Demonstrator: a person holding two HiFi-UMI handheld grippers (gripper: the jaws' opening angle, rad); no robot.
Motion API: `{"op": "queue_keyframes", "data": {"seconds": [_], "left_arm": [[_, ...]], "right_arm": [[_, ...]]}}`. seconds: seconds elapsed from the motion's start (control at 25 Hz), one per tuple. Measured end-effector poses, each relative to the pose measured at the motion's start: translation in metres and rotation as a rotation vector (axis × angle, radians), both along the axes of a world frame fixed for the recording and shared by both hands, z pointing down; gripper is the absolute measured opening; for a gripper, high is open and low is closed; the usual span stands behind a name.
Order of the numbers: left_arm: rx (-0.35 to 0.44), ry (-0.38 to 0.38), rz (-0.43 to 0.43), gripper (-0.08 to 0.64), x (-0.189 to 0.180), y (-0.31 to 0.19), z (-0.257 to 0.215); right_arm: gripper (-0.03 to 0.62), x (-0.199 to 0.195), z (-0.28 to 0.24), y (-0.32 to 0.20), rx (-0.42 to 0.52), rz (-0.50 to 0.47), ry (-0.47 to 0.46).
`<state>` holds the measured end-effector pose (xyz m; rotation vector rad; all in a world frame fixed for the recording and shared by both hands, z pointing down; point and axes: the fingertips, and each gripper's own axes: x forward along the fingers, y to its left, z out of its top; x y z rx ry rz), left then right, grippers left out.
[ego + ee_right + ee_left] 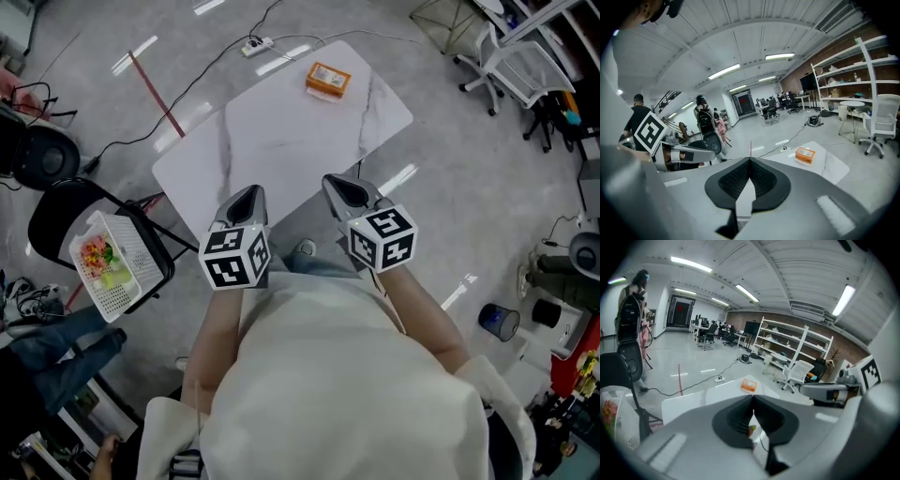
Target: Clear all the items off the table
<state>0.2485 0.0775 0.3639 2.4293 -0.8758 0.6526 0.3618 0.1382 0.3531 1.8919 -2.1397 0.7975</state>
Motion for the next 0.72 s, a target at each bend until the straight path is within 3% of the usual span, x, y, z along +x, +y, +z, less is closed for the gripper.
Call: {"op": "queue_keyframes", "data": {"seconds": [0.28,0.72], "left_arm": [[0.005,0.004,0.071,0.008,0.037,0.001,-0.003],[-0.006,-0.008,0.153,0.008,0.086,0.006,0.009]], "right_arm": [[-0.002,0.041,0.002,0.029,-0.009,0.132,-0.019],[-0.002,0.080,0.011,0.046,-0.040,0.223,-0.026]]}}
